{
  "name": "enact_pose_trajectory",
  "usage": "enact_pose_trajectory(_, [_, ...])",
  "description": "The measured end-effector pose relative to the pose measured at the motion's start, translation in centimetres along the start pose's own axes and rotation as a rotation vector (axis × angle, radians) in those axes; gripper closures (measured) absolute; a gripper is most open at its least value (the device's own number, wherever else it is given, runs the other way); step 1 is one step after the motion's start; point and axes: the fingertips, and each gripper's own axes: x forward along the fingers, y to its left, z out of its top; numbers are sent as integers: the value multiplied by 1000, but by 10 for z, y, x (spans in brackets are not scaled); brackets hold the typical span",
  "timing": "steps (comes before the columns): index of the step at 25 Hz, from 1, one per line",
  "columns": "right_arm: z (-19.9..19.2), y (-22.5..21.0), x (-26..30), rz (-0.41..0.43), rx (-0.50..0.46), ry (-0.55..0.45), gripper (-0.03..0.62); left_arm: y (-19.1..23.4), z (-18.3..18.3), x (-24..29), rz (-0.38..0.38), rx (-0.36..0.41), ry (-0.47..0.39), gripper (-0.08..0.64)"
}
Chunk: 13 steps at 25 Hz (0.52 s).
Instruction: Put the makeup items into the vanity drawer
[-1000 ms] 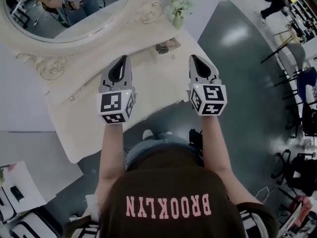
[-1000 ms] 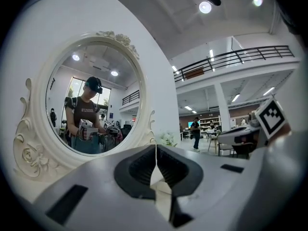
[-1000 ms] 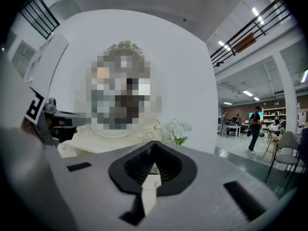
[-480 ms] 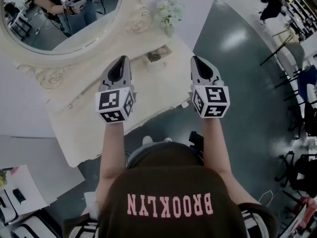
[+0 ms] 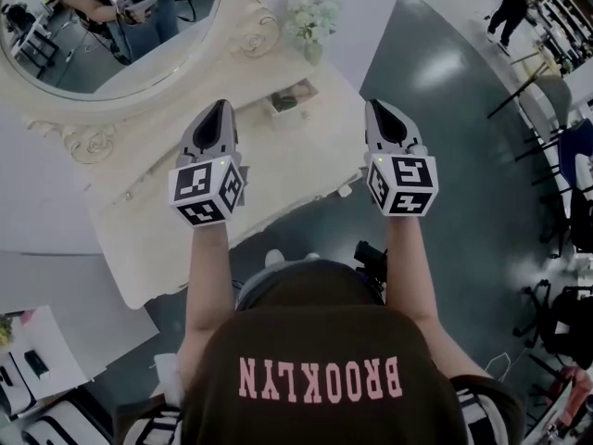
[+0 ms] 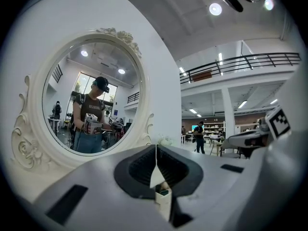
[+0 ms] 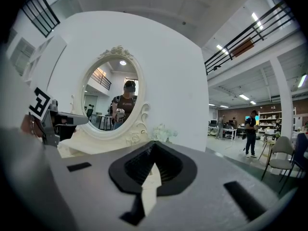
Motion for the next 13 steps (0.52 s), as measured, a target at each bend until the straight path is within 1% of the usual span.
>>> enact_pose_trajectory(6, [6, -6, -5, -23, -1, -23, 595, -5, 0, 0, -10, 47, 3, 552])
enact_pose_trajectory(13, [29, -8, -15, -63, -18, -117, 595, -12, 12, -2, -46, 80, -26, 552])
